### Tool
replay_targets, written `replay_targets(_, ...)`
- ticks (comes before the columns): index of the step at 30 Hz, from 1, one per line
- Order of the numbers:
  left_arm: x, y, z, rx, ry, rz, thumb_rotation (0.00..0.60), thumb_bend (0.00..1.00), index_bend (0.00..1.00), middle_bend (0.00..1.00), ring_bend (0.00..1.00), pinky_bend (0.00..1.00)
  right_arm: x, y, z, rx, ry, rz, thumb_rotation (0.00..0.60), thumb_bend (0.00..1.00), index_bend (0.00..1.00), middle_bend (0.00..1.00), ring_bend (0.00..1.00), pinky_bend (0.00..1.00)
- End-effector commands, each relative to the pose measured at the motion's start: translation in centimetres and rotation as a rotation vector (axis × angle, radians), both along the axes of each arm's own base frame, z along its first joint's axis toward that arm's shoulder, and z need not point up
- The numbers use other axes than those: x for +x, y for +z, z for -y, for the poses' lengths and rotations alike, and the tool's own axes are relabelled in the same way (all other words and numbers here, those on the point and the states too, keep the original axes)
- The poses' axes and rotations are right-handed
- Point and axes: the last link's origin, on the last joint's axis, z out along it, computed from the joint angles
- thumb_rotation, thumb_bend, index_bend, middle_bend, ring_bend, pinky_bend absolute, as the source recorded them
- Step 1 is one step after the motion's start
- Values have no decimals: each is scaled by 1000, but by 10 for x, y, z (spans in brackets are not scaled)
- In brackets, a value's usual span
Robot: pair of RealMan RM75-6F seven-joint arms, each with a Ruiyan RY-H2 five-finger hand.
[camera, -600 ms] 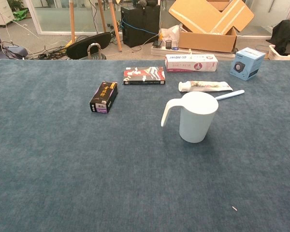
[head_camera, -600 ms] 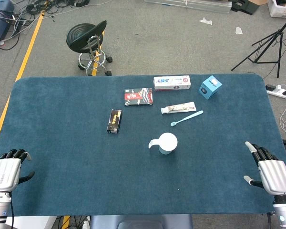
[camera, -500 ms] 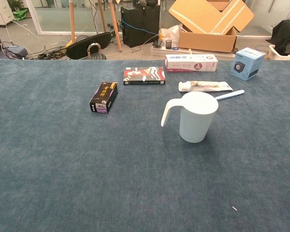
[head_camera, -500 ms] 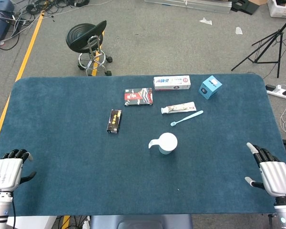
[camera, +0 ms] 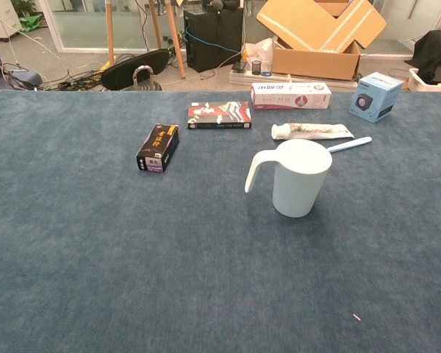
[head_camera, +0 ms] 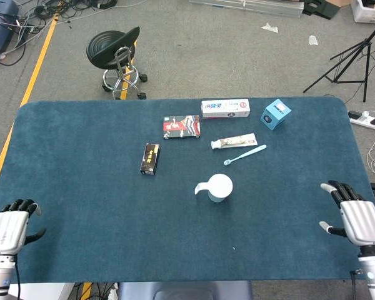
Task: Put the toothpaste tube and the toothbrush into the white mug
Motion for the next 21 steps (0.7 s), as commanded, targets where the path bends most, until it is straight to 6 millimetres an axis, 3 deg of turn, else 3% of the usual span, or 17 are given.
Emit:
replay_targets(1,-1,0,3,-2,5,-3,600,0,491,377,306,417,5,3,20,7,1,8,600,0,263,205,159,418)
replay_targets(12,1,6,1,-2,-4,-17,600,0,495,377,306,418,13,4,101,26,-45,69,600,0,273,209,153,418)
replay_targets(21,3,9,-1,-2,-1,-36,600,0,501,377,306,418,20,-28,162,46,-51,47,600,0,273,209,153,418)
